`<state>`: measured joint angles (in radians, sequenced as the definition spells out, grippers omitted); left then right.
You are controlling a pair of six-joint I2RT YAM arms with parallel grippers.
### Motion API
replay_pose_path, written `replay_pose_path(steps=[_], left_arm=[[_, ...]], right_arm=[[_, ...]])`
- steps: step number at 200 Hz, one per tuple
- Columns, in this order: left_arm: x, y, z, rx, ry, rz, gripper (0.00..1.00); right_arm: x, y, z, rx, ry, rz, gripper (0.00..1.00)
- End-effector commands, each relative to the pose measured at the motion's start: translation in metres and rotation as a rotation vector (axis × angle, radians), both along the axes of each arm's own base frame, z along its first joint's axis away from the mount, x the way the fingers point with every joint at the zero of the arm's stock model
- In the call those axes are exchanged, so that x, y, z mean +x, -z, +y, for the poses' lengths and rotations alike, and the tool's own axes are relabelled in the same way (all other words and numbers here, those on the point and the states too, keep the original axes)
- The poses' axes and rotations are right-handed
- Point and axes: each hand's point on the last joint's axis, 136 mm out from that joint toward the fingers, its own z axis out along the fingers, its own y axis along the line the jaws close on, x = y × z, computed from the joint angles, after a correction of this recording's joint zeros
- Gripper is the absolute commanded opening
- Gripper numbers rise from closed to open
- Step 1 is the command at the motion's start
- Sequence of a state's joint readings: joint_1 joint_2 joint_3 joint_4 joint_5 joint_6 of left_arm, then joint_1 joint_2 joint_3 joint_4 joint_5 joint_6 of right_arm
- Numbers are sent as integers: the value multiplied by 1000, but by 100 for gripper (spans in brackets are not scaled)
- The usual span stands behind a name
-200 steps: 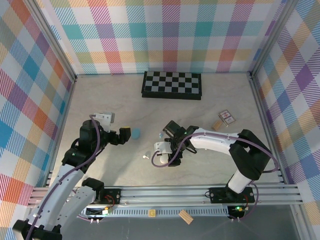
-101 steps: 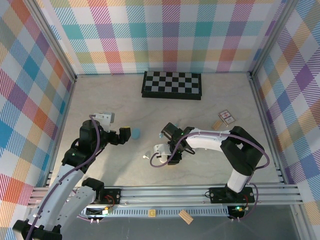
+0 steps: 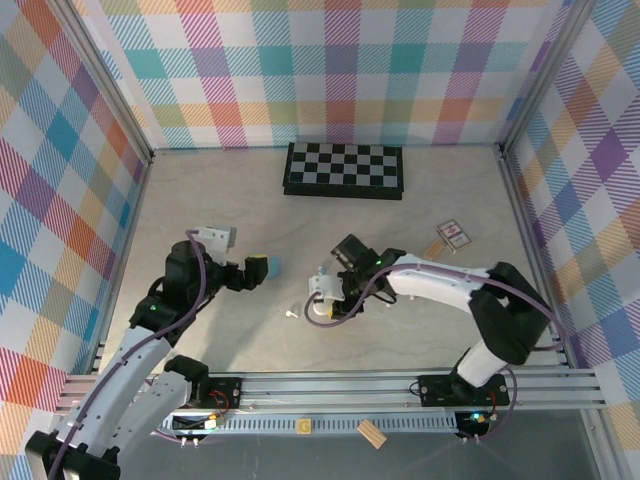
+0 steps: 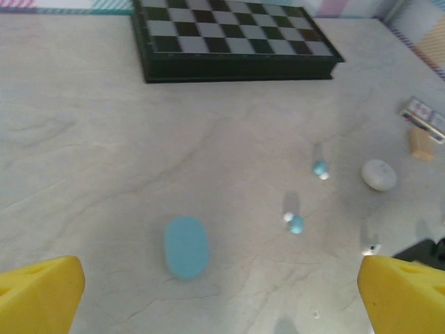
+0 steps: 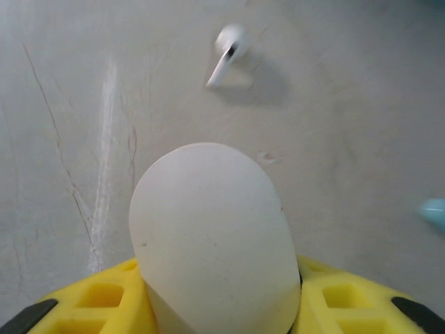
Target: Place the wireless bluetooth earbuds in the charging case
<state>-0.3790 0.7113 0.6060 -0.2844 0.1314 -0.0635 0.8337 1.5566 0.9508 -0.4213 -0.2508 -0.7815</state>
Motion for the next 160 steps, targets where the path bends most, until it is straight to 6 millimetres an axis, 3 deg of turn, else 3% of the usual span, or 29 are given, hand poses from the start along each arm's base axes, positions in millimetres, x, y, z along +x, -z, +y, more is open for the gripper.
replay_pose_path(steps=[1,23,69,100,160], left_arm=[[1,-15,-33,-51,131,-111,100],[-8,-20,-64,-14,280,-242,100],[-51,-20,-121,39,678,-381,98],[-64,-6,-143,54,815,-380,96],[-58,-16,-166,-25,877,-432,86]], right_arm=[[3,-36,3,147,37,33,42],[11,-57,-5,206,70,31,42],[17,-97,-19,288,106,49,41],[8,-113,-18,323,78,74,41],[-7,-130,-14,384,36,126,40]])
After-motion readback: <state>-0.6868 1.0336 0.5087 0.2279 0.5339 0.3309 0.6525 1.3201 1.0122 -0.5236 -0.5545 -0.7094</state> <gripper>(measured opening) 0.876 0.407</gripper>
